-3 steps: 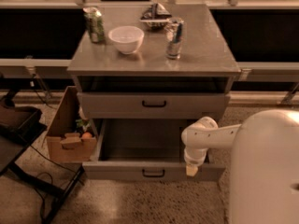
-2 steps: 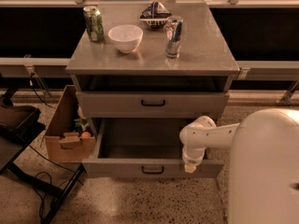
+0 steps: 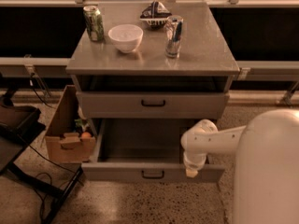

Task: Open middle drawer

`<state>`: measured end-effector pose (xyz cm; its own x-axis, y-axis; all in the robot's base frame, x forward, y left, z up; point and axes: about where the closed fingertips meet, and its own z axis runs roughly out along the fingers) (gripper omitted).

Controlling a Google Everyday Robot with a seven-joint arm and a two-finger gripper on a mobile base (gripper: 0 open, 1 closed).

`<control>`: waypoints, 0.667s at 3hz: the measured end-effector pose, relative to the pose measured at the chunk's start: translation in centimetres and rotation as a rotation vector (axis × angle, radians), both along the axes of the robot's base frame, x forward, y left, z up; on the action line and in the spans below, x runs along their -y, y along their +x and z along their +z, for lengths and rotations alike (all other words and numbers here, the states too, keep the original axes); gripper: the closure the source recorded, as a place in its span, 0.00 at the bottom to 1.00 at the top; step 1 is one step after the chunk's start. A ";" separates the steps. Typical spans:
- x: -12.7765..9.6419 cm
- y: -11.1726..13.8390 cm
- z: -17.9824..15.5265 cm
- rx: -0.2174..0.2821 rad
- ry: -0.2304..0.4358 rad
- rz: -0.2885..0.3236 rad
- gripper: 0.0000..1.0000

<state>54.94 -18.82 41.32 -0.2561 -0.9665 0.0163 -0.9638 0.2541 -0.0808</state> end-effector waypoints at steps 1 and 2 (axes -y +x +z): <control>0.0 0.0 -0.1 0.000 0.000 0.000 1.00; 0.1 -0.9 0.1 0.013 -0.008 0.006 1.00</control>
Offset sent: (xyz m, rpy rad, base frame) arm -0.5771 -0.0144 0.3169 -0.5177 -0.8664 0.3744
